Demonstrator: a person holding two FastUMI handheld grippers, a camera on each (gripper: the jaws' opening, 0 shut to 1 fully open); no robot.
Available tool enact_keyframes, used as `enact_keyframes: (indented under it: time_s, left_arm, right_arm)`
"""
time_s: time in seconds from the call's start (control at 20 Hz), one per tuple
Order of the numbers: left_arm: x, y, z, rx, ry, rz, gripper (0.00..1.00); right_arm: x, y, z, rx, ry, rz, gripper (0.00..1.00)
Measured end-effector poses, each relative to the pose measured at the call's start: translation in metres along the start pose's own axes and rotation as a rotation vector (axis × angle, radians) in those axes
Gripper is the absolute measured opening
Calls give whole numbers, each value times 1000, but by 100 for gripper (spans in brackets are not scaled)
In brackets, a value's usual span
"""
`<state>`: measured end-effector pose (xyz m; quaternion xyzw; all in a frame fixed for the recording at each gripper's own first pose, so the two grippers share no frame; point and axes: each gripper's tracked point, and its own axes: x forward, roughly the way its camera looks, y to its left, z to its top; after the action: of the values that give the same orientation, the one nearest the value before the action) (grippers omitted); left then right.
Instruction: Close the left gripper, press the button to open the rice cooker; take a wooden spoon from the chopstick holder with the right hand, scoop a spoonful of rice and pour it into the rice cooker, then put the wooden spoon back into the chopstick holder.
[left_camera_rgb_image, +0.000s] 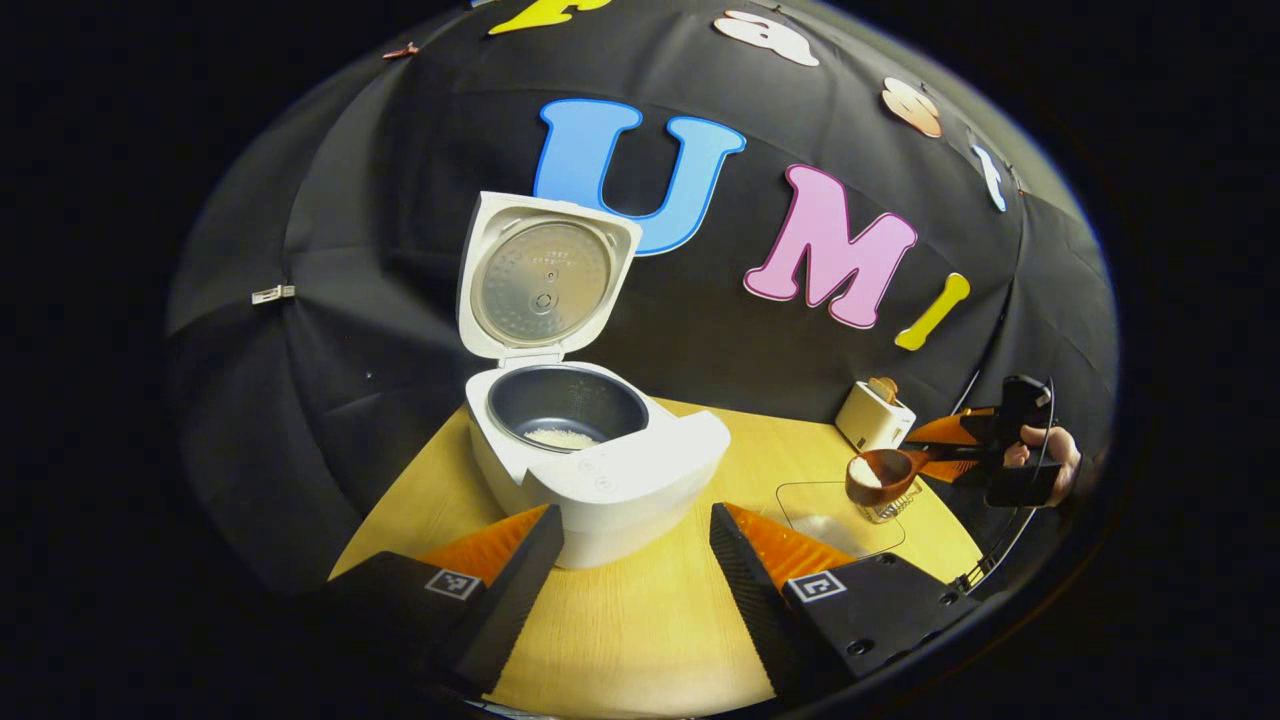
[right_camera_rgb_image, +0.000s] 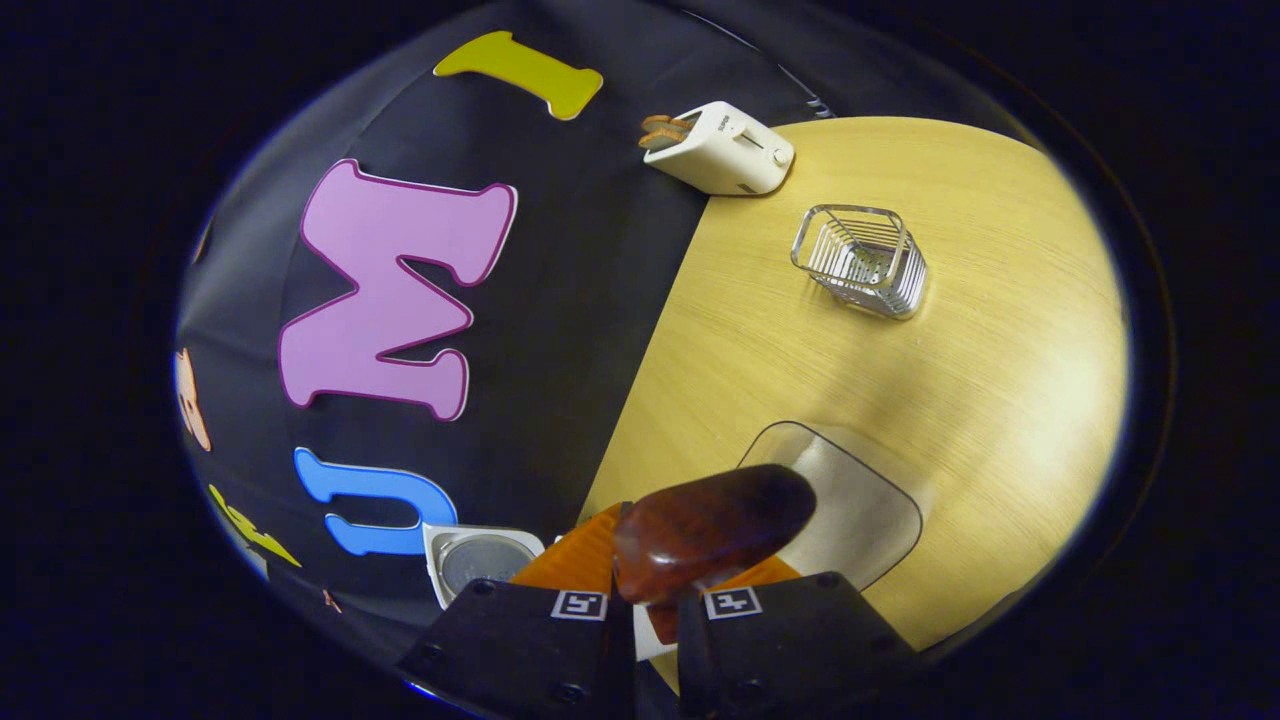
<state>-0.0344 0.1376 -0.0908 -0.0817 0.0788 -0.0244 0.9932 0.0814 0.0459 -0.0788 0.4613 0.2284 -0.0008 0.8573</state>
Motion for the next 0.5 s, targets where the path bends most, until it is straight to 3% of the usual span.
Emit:
enact_keyframes:
  time_s: [0.1,0.15,0.5]
  left_arm:
    - [-2,3,-1,-12,-1,8,91]
    - [-4,5,0,-19,-4,11,95]
    - [-17,25,2,-51,-16,54,95]
  right_arm:
    - [-1,15,-2,-3,8,19,21]
    - [-1,25,-5,2,12,32,20]
    - [20,77,-38,-32,87,81,21]
